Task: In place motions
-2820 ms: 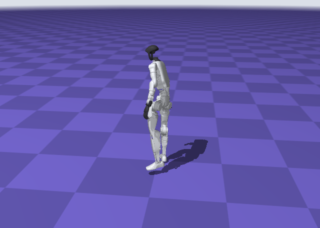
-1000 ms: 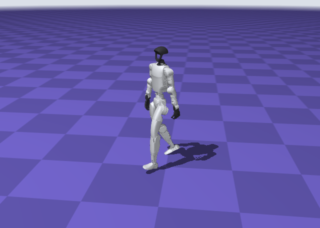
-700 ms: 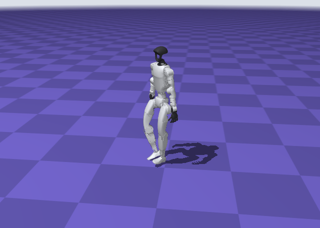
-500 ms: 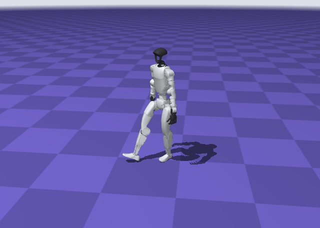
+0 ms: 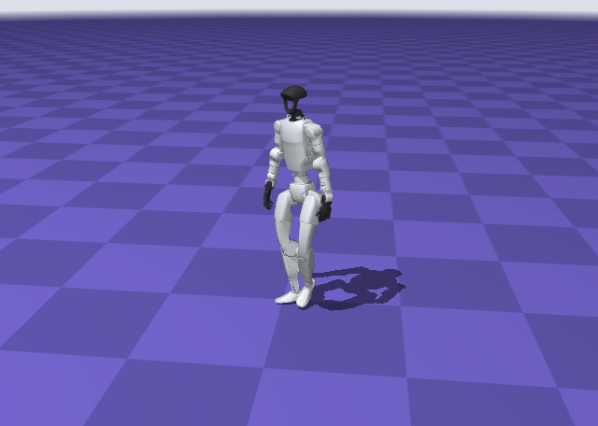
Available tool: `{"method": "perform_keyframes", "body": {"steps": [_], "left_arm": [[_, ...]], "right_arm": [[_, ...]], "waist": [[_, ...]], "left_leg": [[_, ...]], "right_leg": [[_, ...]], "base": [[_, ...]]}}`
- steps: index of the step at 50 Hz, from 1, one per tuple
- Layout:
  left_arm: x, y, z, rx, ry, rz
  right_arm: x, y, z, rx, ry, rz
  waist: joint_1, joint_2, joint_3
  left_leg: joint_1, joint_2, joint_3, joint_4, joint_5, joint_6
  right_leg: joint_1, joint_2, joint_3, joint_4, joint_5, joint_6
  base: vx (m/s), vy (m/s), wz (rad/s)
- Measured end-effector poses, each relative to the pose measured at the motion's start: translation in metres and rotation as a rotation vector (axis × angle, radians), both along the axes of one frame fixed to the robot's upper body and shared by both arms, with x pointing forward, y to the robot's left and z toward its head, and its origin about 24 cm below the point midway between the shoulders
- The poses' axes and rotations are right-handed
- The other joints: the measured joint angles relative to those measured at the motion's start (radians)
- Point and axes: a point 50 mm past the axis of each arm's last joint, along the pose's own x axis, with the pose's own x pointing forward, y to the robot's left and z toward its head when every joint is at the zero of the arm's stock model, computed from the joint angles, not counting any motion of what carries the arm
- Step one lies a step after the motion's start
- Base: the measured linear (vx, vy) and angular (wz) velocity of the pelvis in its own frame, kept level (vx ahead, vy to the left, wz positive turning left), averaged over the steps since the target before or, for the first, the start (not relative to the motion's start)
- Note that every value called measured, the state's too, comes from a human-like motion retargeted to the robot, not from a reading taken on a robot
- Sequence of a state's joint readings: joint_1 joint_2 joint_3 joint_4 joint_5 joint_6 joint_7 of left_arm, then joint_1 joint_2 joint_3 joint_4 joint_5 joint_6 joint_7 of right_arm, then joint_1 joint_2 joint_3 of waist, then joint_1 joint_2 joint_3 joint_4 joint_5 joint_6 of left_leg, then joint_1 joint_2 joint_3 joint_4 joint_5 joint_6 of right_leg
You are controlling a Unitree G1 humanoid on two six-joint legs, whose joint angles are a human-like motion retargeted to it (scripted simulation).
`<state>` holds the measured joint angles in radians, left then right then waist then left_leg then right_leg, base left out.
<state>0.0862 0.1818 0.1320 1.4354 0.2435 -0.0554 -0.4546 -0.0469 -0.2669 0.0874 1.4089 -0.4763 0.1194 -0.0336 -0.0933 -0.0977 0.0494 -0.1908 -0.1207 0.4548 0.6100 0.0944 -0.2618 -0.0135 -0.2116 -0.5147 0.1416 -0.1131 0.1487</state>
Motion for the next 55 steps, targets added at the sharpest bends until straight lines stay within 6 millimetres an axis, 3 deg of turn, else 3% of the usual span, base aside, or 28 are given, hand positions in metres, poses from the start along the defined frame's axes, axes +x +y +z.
{"method": "perform_keyframes", "body": {"steps": [3, 4, 9, 10, 12, 14, 16, 18, 20, 22, 25, 27, 30, 32, 35, 38, 42, 45, 50, 52, 55], "left_arm": [[0.003, 0.004, 0.0, 0.051, -0.018, -0.059], [0.003, 0.005, 0.0, 0.063, -0.016, -0.073], [0.002, 0.0, -0.001, 0.068, 0.005, -0.121], [0.0, -0.002, -0.002, 0.066, 0.014, -0.125], [-0.003, -0.003, -0.002, 0.069, 0.018, -0.111], [-0.005, -0.005, -0.002, 0.058, 0.014, -0.059], [-0.01, -0.01, -0.002, 0.02, 0.011, 0.018], [-0.016, -0.016, -0.002, -0.022, 0.023, 0.102], [-0.028, -0.018, -0.002, -0.031, 0.061, 0.18], [-0.035, -0.012, -0.001, 0.011, 0.107, 0.204], [-0.028, 0.001, 0.0, 0.106, 0.128, 0.199], [-0.026, 0.005, 0.0, 0.139, 0.134, 0.182], [-0.019, 0.017, 0.002, 0.163, 0.117, 0.129], [-0.006, 0.026, 0.003, 0.181, 0.077, 0.09], [0.018, 0.039, 0.006, 0.218, 0.002, 0.041], [0.039, 0.05, 0.011, 0.241, -0.067, 0.0], [0.065, 0.06, 0.018, 0.256, -0.157, -0.041], [0.077, 0.06, 0.02, 0.251, -0.198, -0.072], [0.061, 0.052, 0.015, 0.241, -0.18, -0.046], [0.044, 0.045, 0.011, 0.226, -0.129, -0.023], [0.028, 0.03, 0.004, 0.212, -0.064, 0.041]], "right_arm": [[0.014, 0.002, 0.002, -0.004, -0.044, 0.013], [0.017, 0.004, 0.002, 0.0, -0.058, 0.016], [0.032, 0.016, 0.001, 0.039, -0.11, 0.025], [0.033, 0.02, 0.0, 0.049, -0.111, 0.031], [0.032, 0.027, -0.001, 0.068, -0.105, 0.051], [0.026, 0.033, -0.004, 0.086, -0.086, 0.069], [0.013, 0.037, -0.007, 0.102, -0.042, 0.074], [-0.006, 0.039, -0.011, 0.115, 0.021, 0.069], [-0.03, 0.04, -0.013, 0.126, 0.098, 0.058], [-0.05, 0.04, -0.014, 0.145, 0.16, 0.018], [-0.055, 0.036, -0.013, 0.16, 0.186, -0.037], [-0.056, 0.029, -0.011, 0.139, 0.186, -0.059], [-0.053, 0.022, -0.01, 0.116, 0.146, -0.104], [-0.046, 0.02, -0.009, 0.12, 0.092, -0.151], [-0.04, 0.021, -0.009, 0.139, 0.029, -0.221], [-0.048, 0.022, -0.01, 0.148, 0.029, -0.275], [-0.069, 0.025, -0.01, 0.151, 0.101, -0.325], [-0.091, 0.024, -0.008, 0.139, 0.187, -0.342], [-0.113, 0.023, -0.004, 0.133, 0.284, -0.344], [-0.115, 0.025, -0.004, 0.148, 0.276, -0.379], [-0.101, 0.027, -0.007, 0.167, 0.199, -0.44]], "waist": [[0.103, 0.033, 0.02], [0.126, 0.038, 0.026], [0.177, 0.034, 0.045], [0.177, 0.03, 0.044], [0.148, 0.029, 0.032], [0.133, 0.019, 0.009], [0.133, 0.011, -0.018], [0.149, 0.0, -0.051], [0.218, -0.035, -0.087], [0.266, -0.04, -0.1], [0.274, 0.022, -0.092], [0.249, 0.056, -0.068], [0.186, 0.09, -0.045], [0.158, 0.094, -0.023], [0.088, 0.082, 0.005], [0.036, 0.043, 0.023], [0.004, 0.021, 0.055], [0.003, 0.039, 0.073], [0.018, 0.005, 0.005], [0.018, -0.004, -0.025], [0.048, -0.058, -0.008]], "left_leg": [[-0.066, 0.012, -0.062, -0.19, -0.272, 0.0], [-0.079, 0.007, -0.062, -0.267, -0.372, 0.043], [-0.104, -0.118, 0.034, -0.644, -0.838, 0.375], [-0.097, -0.143, 0.052, -0.697, -0.893, 0.438], [-0.09, -0.169, -0.017, -0.697, -0.892, 0.506], [-0.07, -0.162, -0.057, -0.687, -0.77, 0.524], [-0.067, -0.151, -0.114, -0.653, -0.659, 0.517], [-0.075, -0.099, -0.116, -0.598, -0.586, 0.435], [-0.094, -0.036, -0.082, -0.526, -0.589, 0.334], [-0.081, -0.004, -0.064, -0.496, -0.593, 0.292], [-0.025, 0.124, -0.018, -0.468, -0.614, 0.199], [0.04, 0.124, -0.047, -0.472, -0.627, 0.177], [0.114, 0.145, -0.027, -0.474, -0.634, 0.148], [0.146, 0.145, -0.016, -0.473, -0.633, 0.126], [0.192, 0.12, -0.035, -0.485, -0.622, 0.105], [0.248, 0.065, -0.078, -0.501, -0.611, 0.085], [0.345, 0.039, -0.14, -0.521, -0.59, 0.046], [0.413, 0.061, -0.199, -0.519, -0.551, 0.006], [0.438, 0.003, -0.237, -0.484, -0.349, 0.0], [0.396, 0.002, -0.218, -0.394, -0.186, 0.0], [0.295, 0.024, -0.131, -0.167, 0.051, 0.0]], "right_leg": [[0.081, 0.138, 0.09, -0.048, -0.042, -0.044], [0.106, 0.165, 0.113, -0.057, -0.054, -0.051], [0.215, 0.205, 0.159, -0.074, -0.103, -0.044], [0.238, 0.207, 0.157, -0.075, -0.112, -0.041], [0.273, 0.225, 0.141, -0.072, -0.129, -0.035], [0.294, 0.242, 0.142, -0.067, -0.129, -0.038], [0.314, 0.239, 0.138, -0.052, -0.1, -0.026], [0.325, 0.23, 0.164, -0.026, -0.032, -0.008], [0.312, 0.196, 0.263, 0.028, 0.093, 0.024], [0.281, 0.201, 0.322, 0.116, 0.271, 0.088], [0.198, 0.235, 0.202, 0.304, 0.497, 0.113], [0.151, 0.202, 0.164, 0.468, 0.458, 0.102], [0.073, 0.121, 0.031, 0.596, 0.361, -0.016], [0.006, 0.115, 0.002, 0.574, 0.318, -0.055], [-0.099, 0.111, 0.005, 0.439, 0.287, -0.043], [-0.178, 0.109, 0.073, 0.192, 0.295, -0.04], [-0.253, 0.095, 0.216, -0.063, 0.24, -0.072], [-0.262, 0.094, 0.344, -0.12, 0.219, -0.033], [-0.25, 0.007, 0.299, -0.031, 0.345, 0.072], [-0.246, -0.048, 0.285, 0.026, 0.276, 0.088], [-0.173, -0.135, 0.246, 0.027, 0.213, 0.1]], "base": [[0.52, -0.79, -2.03], [0.53, -0.69, -1.75], [0.64, -0.37, -0.98], [0.8, -0.33, -0.42], [0.74, -0.37, -0.25], [0.71, -0.46, -0.39], [0.78, -0.17, -0.52], [0.94, -0.13, -1.03], [0.86, -0.22, -1.96], [0.91, -0.28, -1.42], [0.64, -0.31, -0.67], [0.6, -0.01, -0.22], [0.65, -0.11, 0.12], [0.45, -0.18, 0.2], [0.47, -0.24, 0.79], [0.43, -0.28, 1.02], [0.52, -0.34, 1.11], [0.57, -0.38, 1.19], [0.59, -0.35, 0.98], [0.5, -0.26, 1.35], [0.3, -0.43, 1.07]]}}
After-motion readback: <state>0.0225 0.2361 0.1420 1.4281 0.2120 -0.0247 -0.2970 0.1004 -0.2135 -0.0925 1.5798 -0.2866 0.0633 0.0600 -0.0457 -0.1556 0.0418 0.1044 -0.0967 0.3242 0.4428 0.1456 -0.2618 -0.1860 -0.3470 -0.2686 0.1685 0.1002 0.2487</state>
